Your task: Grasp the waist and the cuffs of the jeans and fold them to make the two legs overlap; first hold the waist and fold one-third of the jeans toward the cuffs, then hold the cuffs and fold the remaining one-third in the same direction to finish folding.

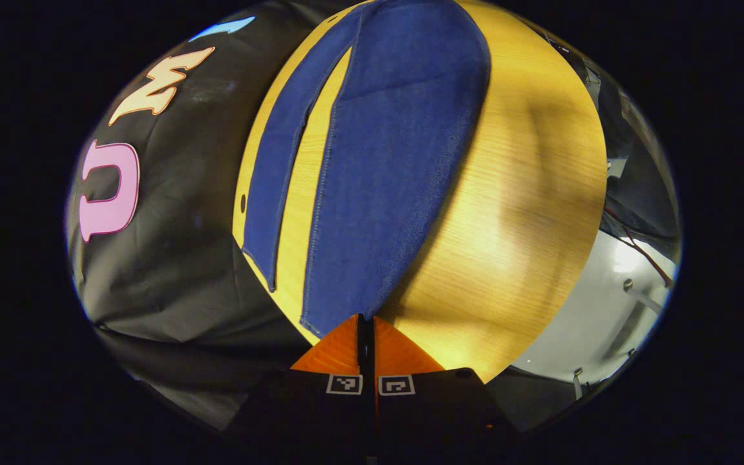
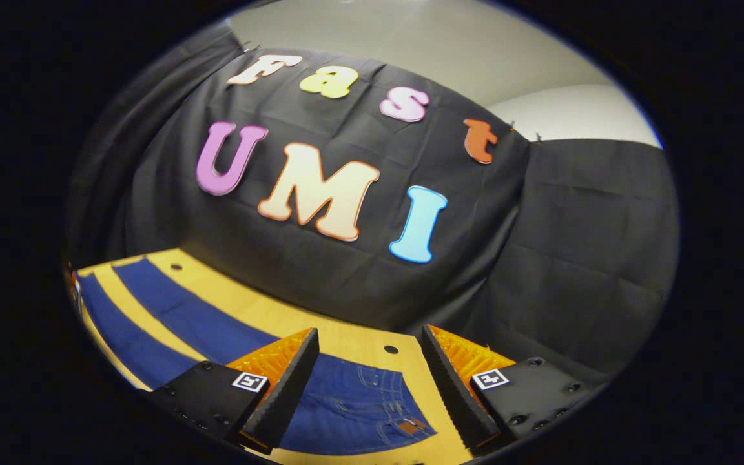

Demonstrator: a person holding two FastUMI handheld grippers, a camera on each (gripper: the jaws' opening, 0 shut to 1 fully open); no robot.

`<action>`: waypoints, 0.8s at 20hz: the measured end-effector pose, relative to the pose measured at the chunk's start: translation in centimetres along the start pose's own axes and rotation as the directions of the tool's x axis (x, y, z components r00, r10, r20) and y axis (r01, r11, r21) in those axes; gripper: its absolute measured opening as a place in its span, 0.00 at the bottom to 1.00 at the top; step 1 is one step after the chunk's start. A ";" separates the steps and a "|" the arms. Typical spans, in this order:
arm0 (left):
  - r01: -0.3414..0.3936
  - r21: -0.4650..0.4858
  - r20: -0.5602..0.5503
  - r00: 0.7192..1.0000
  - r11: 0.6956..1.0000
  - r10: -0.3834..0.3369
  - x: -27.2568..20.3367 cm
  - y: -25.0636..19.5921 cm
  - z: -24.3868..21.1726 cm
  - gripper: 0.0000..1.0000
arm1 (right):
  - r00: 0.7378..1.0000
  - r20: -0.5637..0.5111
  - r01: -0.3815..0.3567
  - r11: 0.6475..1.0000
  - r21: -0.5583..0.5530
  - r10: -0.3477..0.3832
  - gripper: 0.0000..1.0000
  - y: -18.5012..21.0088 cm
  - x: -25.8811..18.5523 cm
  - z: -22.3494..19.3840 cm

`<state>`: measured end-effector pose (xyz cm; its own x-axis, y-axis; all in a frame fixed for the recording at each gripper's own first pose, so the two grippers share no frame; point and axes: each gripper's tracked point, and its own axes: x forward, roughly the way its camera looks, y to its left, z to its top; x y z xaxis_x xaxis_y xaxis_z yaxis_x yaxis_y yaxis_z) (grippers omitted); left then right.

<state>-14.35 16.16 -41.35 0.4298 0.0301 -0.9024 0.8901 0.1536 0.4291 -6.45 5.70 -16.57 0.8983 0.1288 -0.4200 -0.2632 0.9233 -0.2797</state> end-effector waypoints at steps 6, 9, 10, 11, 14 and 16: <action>-0.061 0.008 -0.040 0.997 0.998 0.062 -1.9 3.3 0.8 0.00 | 0.979 -0.148 -0.197 0.838 -0.509 0.140 0.97 0.7 -1.0 -10.9; -0.092 0.017 -0.070 0.993 0.996 0.093 -2.9 4.5 1.0 0.00 | 0.937 -0.270 -0.347 0.645 -0.681 0.220 0.98 1.0 -2.9 -17.9; -0.097 0.019 -0.082 0.992 0.995 0.098 -3.2 4.7 1.0 0.00 | 0.920 -0.305 -0.392 0.594 -0.703 0.247 0.98 1.2 -3.5 -20.0; -0.102 0.023 -0.092 0.990 0.994 0.104 -3.6 5.0 1.2 0.00 | 0.901 -0.341 -0.434 0.554 -0.711 0.268 0.98 1.1 -3.7 -22.2; -0.109 0.037 -0.121 0.986 0.993 0.113 -4.5 5.4 1.5 0.00 | 0.860 -0.420 -0.510 0.486 -0.709 0.290 0.97 -0.1 -3.3 -26.2; -0.108 0.046 -0.147 0.982 0.993 0.114 -5.1 5.7 1.6 0.00 | 0.838 -0.455 -0.546 0.439 -0.713 0.302 0.97 -0.8 -2.5 -28.2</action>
